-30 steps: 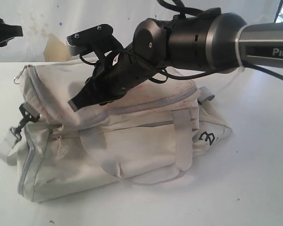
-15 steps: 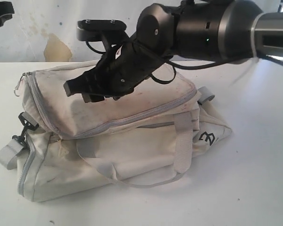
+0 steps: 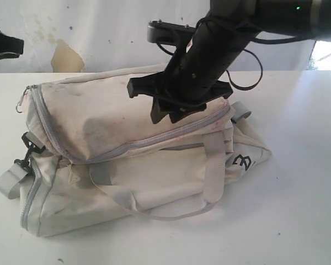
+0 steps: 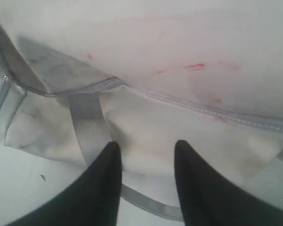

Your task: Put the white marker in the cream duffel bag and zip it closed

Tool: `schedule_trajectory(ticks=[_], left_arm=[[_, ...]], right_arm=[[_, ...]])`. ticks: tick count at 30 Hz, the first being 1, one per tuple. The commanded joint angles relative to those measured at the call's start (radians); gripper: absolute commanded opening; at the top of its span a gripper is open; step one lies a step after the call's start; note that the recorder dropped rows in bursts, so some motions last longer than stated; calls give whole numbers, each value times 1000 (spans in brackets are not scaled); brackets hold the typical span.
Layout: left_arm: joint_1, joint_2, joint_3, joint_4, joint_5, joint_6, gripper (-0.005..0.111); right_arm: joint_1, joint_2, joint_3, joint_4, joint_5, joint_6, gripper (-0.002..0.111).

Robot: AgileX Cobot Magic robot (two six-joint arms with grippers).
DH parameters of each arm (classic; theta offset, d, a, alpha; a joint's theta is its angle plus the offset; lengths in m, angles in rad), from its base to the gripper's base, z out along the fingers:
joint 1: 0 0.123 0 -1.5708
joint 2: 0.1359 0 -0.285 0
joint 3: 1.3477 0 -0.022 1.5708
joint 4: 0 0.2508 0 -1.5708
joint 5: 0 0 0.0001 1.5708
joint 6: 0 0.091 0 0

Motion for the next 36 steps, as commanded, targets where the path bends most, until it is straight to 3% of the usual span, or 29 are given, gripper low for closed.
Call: schedule_trajectory(ticks=[1,3,7,12,16,26,36], left_arm=[[-1,-35,-7,380,96,-396,0],[-1,-45,-7,533,167,-605,0],[-1,-49,-8,664,350,-817,0],[-1,-49,-8,664,477,-824,0],[-1,-49,-8,670,503,-824,0],[-1,-49,-8,675,500,-820,0],[-1,-49,-8,692,459,-813,0]], right_arm=[[-46,-37,-10,-16,30,2,25],[-75,-46,-10,-16,54,2,21],[-143,-49,-10,-24,123,2,15],[-222,-51,-6,-179,211,1,9],[-287,-51,-6,-253,259,1,0],[-463,-52,0,-253,275,-39,0],[-592,-178,260,-246,119,-100,0]])
